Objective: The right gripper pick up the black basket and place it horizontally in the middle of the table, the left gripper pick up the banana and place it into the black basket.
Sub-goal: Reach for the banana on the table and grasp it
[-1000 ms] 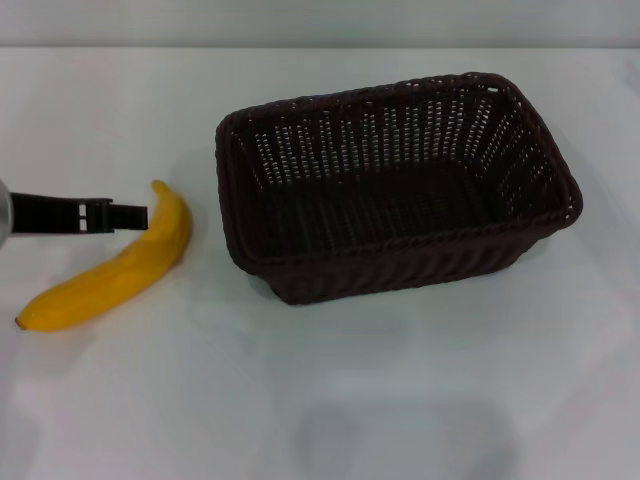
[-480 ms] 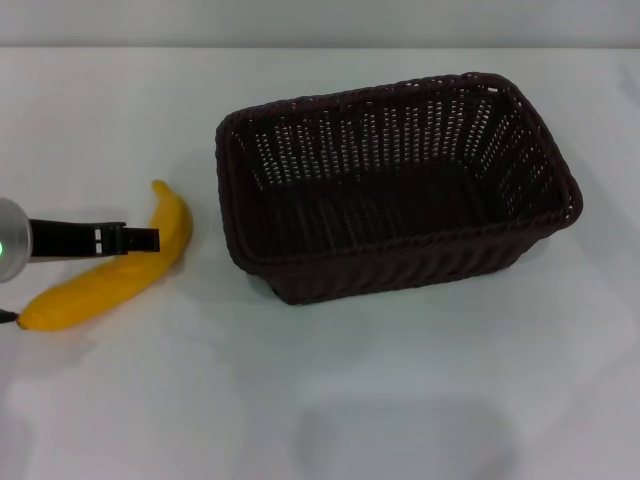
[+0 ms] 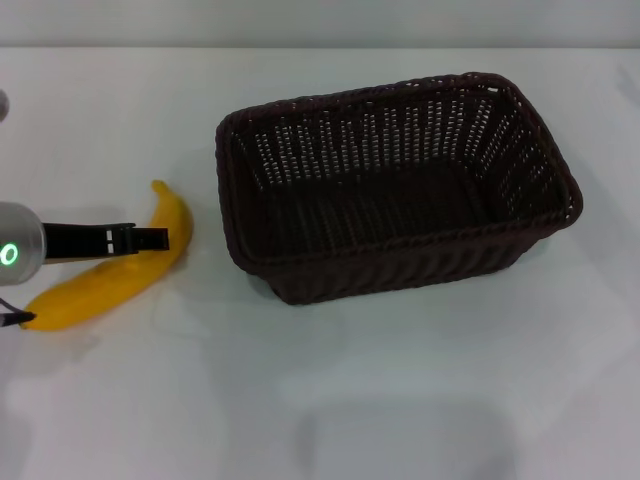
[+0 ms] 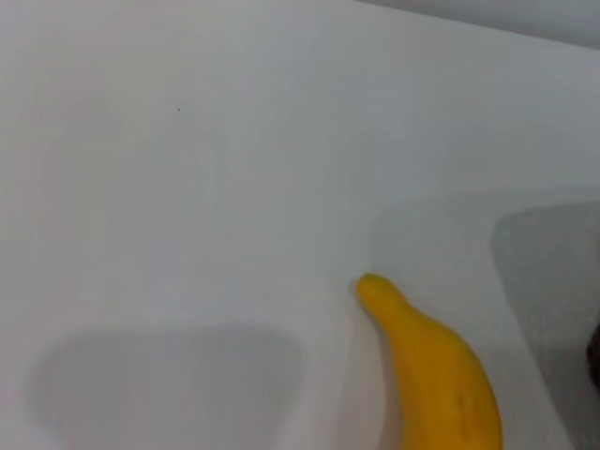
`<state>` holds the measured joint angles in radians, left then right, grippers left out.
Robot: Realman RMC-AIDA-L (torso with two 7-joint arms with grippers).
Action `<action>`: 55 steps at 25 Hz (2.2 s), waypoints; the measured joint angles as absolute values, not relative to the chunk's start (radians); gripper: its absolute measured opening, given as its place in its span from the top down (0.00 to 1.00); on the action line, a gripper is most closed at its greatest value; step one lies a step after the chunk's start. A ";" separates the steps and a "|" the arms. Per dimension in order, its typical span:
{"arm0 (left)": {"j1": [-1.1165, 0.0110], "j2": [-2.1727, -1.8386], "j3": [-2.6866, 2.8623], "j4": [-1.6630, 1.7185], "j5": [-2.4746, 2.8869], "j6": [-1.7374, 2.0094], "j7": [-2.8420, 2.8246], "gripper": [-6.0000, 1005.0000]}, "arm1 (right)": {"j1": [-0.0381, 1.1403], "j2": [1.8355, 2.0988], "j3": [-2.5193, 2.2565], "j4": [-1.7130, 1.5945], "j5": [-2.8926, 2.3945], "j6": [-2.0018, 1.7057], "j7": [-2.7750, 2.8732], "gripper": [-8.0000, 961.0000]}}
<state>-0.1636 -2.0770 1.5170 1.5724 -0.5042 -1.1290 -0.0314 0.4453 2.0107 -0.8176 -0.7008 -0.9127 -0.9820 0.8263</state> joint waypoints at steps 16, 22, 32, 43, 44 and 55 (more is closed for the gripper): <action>-0.188 -2.077 1.506 1.486 -0.536 -1.064 -0.004 0.12 | 0.449 2.011 -0.818 -0.701 -0.910 -0.989 0.826 0.12; -0.206 -2.076 1.478 1.439 -0.575 -1.063 -0.001 0.12 | 0.451 2.011 -0.818 -0.700 -0.908 -0.990 0.825 0.12; -0.221 -2.075 1.462 1.416 -0.602 -1.046 0.027 0.12 | 0.453 2.011 -0.818 -0.701 -0.905 -1.002 0.826 0.12; -0.244 -2.075 1.452 1.384 -0.606 -1.026 0.069 0.14 | 0.454 2.011 -0.818 -0.701 -0.903 -1.011 0.827 0.12; -0.249 -2.076 1.452 1.379 -0.606 -1.026 0.070 0.14 | 0.454 2.011 -0.818 -0.701 -0.903 -1.012 0.827 0.12; -0.271 -2.075 1.458 1.380 -0.609 -1.043 0.076 0.16 | 0.451 2.011 -0.818 -0.708 -0.903 -1.018 0.827 0.12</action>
<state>-0.2714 -2.0754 1.4575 1.3798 -0.6095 -1.0431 0.0762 0.4510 2.0110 -0.8176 -0.7082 -0.9034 -1.0177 0.8268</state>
